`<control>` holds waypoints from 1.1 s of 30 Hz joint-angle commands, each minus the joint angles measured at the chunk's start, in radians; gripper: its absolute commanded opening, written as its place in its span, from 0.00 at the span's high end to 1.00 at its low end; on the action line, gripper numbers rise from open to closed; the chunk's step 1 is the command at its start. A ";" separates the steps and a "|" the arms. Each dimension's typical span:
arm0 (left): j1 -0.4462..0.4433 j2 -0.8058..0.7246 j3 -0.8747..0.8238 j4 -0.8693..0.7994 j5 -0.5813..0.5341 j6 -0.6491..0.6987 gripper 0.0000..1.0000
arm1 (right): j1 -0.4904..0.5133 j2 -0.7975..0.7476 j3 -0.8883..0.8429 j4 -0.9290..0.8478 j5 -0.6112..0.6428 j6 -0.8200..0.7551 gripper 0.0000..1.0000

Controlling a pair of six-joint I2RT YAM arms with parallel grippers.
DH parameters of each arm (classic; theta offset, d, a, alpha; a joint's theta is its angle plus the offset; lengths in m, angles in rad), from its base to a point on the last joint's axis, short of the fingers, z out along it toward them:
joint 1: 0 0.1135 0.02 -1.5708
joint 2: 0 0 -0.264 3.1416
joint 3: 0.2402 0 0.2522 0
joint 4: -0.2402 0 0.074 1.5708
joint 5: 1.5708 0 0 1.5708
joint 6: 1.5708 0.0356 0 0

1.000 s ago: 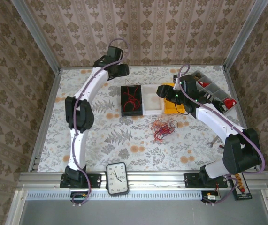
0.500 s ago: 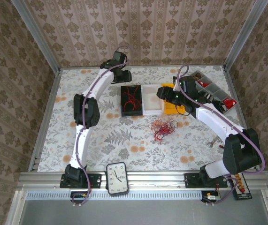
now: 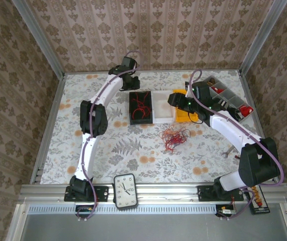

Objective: Untangle the cables

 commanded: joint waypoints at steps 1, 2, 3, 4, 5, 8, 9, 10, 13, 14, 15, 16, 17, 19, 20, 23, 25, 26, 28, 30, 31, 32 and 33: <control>-0.011 0.001 0.005 0.002 0.005 0.025 0.85 | -0.006 -0.025 -0.018 -0.007 0.014 -0.006 0.46; -0.013 -0.003 0.007 0.004 0.002 0.035 0.88 | -0.005 -0.025 -0.018 -0.006 0.014 -0.005 0.46; -0.018 -0.007 0.007 0.006 0.001 0.048 0.92 | -0.005 -0.025 -0.018 -0.007 0.013 -0.003 0.46; -0.023 -0.015 0.006 0.007 -0.001 0.063 0.98 | -0.006 -0.026 -0.020 -0.006 0.013 -0.002 0.46; -0.029 -0.025 0.006 0.005 -0.007 0.078 1.00 | -0.005 -0.027 -0.020 -0.006 0.012 -0.002 0.46; -0.068 -0.080 -0.039 0.007 -0.069 0.143 1.00 | -0.006 -0.033 -0.027 -0.006 0.012 -0.003 0.46; -0.082 -0.112 -0.076 0.019 -0.100 0.173 1.00 | -0.005 -0.035 -0.030 -0.006 0.012 -0.003 0.46; -0.098 -0.150 -0.130 0.037 -0.132 0.201 1.00 | -0.005 -0.037 -0.032 -0.005 0.014 -0.004 0.46; -0.134 -0.274 -0.322 0.139 -0.217 0.238 1.00 | -0.006 -0.037 -0.043 -0.002 0.014 -0.005 0.46; -0.140 -0.316 -0.386 0.179 -0.231 0.232 1.00 | -0.006 -0.036 -0.044 0.000 0.013 -0.004 0.46; -0.142 -0.364 -0.463 0.229 -0.237 0.218 1.00 | -0.005 -0.034 -0.048 0.002 0.012 -0.002 0.46; -0.142 -0.411 -0.537 0.280 -0.233 0.198 1.00 | -0.006 -0.034 -0.050 0.004 0.010 0.000 0.46; -0.141 -0.450 -0.595 0.319 -0.229 0.182 1.00 | -0.006 -0.032 -0.050 0.005 0.006 0.001 0.46; -0.142 -0.530 -0.713 0.412 -0.223 0.159 1.00 | -0.006 -0.030 -0.050 0.011 0.001 0.003 0.46; -0.141 -0.558 -0.753 0.446 -0.218 0.151 1.00 | -0.005 -0.028 -0.049 0.014 0.000 0.004 0.46; -0.141 -0.616 -0.828 0.493 -0.190 0.137 1.00 | -0.005 -0.024 -0.046 0.015 -0.004 0.007 0.46; -0.142 -0.639 -0.850 0.478 -0.152 0.137 1.00 | -0.006 -0.022 -0.044 0.014 -0.004 0.007 0.46; -0.143 -0.649 -0.860 0.466 -0.135 0.133 1.00 | -0.006 -0.023 -0.043 0.013 -0.003 0.006 0.46; -0.146 -0.668 -0.882 0.437 -0.109 0.122 1.00 | -0.006 -0.028 -0.050 0.013 0.003 0.006 0.46; -0.151 -0.680 -0.901 0.402 -0.097 0.107 1.00 | -0.006 -0.028 -0.056 0.013 0.006 0.004 0.46; -0.154 -0.682 -0.907 0.384 -0.090 0.103 1.00 | -0.006 -0.028 -0.057 0.013 0.007 0.006 0.46; -0.157 -0.680 -0.909 0.362 -0.083 0.097 1.00 | -0.006 -0.025 -0.058 0.013 0.005 0.007 0.46; -0.161 -0.673 -0.909 0.339 -0.073 0.094 1.00 | -0.005 -0.022 -0.058 0.013 0.002 0.008 0.46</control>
